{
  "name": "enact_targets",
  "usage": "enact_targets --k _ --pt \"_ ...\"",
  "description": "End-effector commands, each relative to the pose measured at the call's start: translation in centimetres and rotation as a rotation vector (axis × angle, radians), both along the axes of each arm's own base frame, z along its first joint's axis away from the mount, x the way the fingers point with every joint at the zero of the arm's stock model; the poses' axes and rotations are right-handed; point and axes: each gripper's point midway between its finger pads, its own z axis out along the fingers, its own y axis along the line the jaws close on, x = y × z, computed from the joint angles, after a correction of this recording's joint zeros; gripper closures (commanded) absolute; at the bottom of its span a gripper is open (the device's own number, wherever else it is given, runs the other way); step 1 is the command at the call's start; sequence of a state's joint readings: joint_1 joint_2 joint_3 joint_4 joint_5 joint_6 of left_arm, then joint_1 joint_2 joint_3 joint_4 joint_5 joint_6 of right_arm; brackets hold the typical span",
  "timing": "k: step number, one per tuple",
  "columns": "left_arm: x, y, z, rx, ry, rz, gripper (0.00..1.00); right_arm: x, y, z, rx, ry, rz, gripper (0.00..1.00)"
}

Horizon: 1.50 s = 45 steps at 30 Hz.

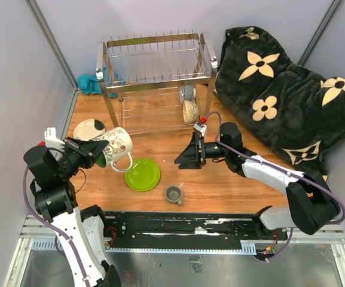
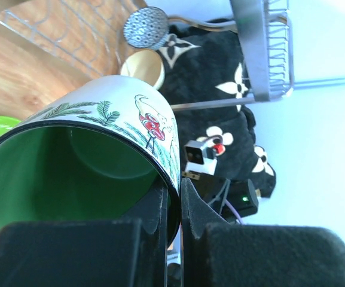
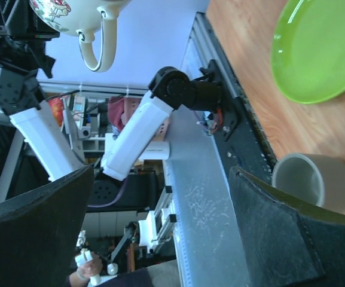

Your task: Load the mixed dishes into the dish rack

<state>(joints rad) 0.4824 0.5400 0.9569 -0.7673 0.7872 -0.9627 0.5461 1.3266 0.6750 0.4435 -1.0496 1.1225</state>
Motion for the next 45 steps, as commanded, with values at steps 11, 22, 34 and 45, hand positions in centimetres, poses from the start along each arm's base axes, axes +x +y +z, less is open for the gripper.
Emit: enact_targets --k 11,22,34,45 --pt "2.1 0.4 5.5 0.039 -0.291 -0.03 0.99 -0.2 6.4 5.0 0.203 0.012 -0.009 0.06" --pt "8.2 0.7 6.0 0.063 -0.349 0.004 0.99 0.6 7.1 5.5 0.17 -0.007 -0.014 0.05" --pt "5.7 -8.7 4.4 -0.128 -0.344 -0.154 0.99 1.8 8.2 5.0 0.189 0.001 -0.011 0.05" --pt "6.1 -12.3 6.5 -0.303 -0.393 -0.199 0.99 2.8 8.2 5.4 0.283 -0.002 -0.061 0.07"
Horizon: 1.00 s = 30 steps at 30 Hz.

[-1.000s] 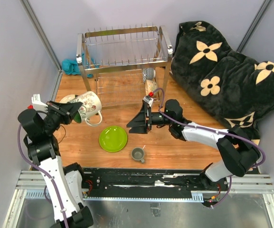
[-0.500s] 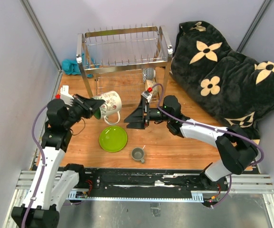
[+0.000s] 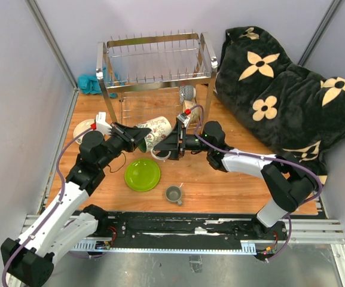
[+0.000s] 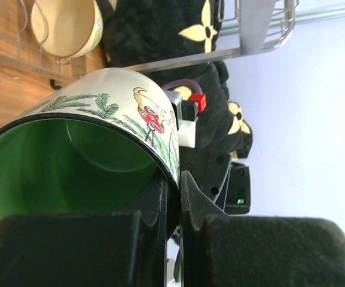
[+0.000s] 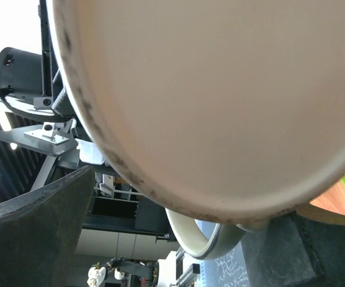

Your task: Load the mixed dishes into the dish rack

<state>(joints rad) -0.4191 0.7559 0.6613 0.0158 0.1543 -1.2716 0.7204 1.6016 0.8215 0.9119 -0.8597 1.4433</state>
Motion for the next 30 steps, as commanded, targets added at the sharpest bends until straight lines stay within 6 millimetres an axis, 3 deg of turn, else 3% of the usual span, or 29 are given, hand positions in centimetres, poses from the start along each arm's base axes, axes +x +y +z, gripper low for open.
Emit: enact_targets --k 1,9,18,27,30 --pt "0.0 0.3 8.5 -0.201 -0.247 0.027 0.99 0.6 -0.1 1.8 0.115 -0.031 -0.039 0.09" --pt "0.2 -0.2 7.2 -0.252 -0.224 0.007 0.99 1.7 -0.3 3.7 0.222 -0.025 -0.07 0.35" --pt "-0.4 -0.6 6.1 -0.259 -0.196 -0.026 0.99 2.5 -0.2 3.6 0.235 -0.009 -0.093 0.58" --pt "-0.9 -1.1 4.9 -0.251 -0.172 -0.057 0.99 3.5 -0.1 2.8 0.248 0.039 -0.14 0.75" --pt "-0.9 -1.2 4.3 -0.242 -0.158 -0.064 1.0 3.7 0.0 2.6 0.242 0.038 -0.147 0.91"
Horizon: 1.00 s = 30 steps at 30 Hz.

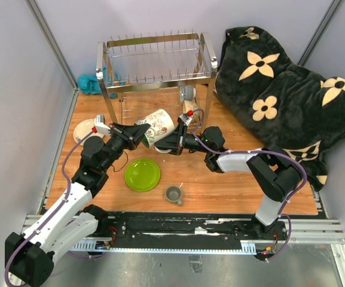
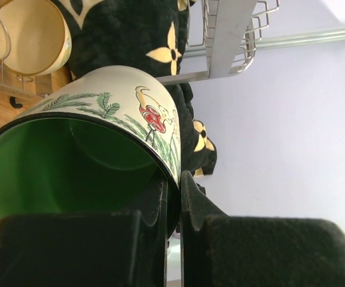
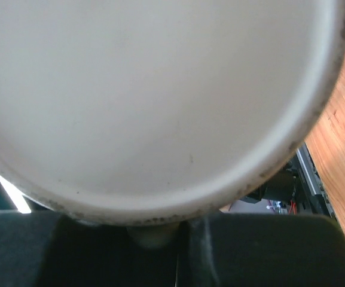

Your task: Load the mixed dishes into the dish rack

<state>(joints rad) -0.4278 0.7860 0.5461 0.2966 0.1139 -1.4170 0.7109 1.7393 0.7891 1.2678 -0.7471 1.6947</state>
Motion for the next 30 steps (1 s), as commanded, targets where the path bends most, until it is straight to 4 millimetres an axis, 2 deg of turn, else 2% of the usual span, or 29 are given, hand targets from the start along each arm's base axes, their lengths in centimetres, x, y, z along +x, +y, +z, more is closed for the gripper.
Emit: enact_targets --k 1,2,4,7,10,11,16,19,21,23,30 --pt "-2.1 -1.0 3.3 -0.052 -0.114 -0.088 0.99 0.9 -0.4 2.1 0.08 -0.089 -0.059 0.94" --pt "-2.0 -1.0 3.1 -0.04 -0.107 -0.086 0.99 0.9 -0.4 1.9 0.069 -0.09 -0.059 0.98" --pt "-1.9 -1.0 2.8 -0.012 -0.096 -0.08 0.99 0.8 -0.4 1.5 0.046 -0.097 -0.059 0.99" --pt "-1.8 -0.9 2.6 0.023 -0.091 -0.071 0.9 0.7 -0.2 0.7 -0.014 -0.113 -0.052 0.99" --pt "-1.7 -0.7 2.5 0.062 -0.085 -0.056 0.68 0.9 -0.3 -0.5 -0.106 -0.125 -0.05 0.99" --pt "-1.6 -0.6 2.4 0.076 -0.079 -0.049 0.57 0.9 -0.4 -0.7 -0.129 -0.135 -0.051 0.99" --pt "-1.4 0.0 2.4 0.16 -0.062 -0.016 0.35 1.3 -0.6 -1.4 -0.203 -0.175 -0.053 0.99" --pt "-1.3 0.7 3.2 0.249 -0.056 0.01 0.3 1.9 -0.5 -1.9 -0.227 -0.196 -0.057 0.99" --pt "-1.2 1.7 2.4 0.358 0.003 0.043 0.27 2.3 -0.3 -2.1 -0.248 -0.214 -0.055 0.99" --pt "-1.4 2.9 2.6 0.438 0.023 0.082 0.26 2.9 -0.1 -2.3 -0.28 -0.233 -0.056 0.99" --pt "-1.8 6.0 1.9 0.615 0.106 0.163 0.23 5.6 1.0 -2.9 -0.293 -0.238 -0.076 0.99"
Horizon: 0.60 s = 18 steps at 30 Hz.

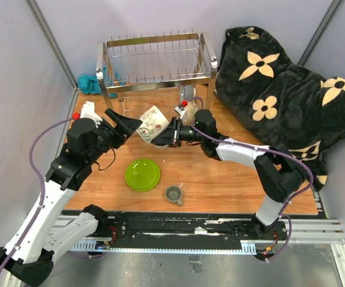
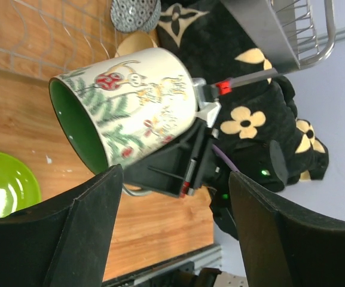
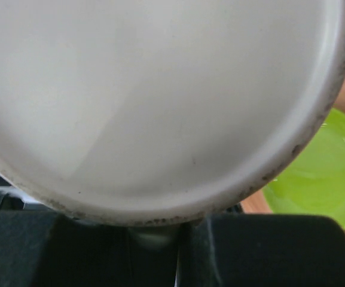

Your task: Load the mixed dishes into the dish rack

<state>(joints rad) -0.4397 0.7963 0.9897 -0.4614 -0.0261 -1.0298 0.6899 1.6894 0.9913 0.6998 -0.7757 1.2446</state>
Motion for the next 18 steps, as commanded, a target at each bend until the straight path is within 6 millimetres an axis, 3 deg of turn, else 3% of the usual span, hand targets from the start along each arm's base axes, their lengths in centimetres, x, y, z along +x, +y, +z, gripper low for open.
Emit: enact_targets --k 1,8,18 --pt "-0.2 2.9 0.6 0.148 -0.005 0.083 0.23 3.5 0.3 -1.2 -0.018 -0.031 -0.057 0.99" --pt "0.5 5.6 0.4 0.277 0.047 0.126 0.21 5.5 1.7 -1.2 -0.013 -0.051 -0.055 0.99" --pt "1.2 9.2 -3.1 0.287 0.122 0.14 0.2 8.0 3.2 -0.7 -0.073 -0.134 -0.05 0.99"
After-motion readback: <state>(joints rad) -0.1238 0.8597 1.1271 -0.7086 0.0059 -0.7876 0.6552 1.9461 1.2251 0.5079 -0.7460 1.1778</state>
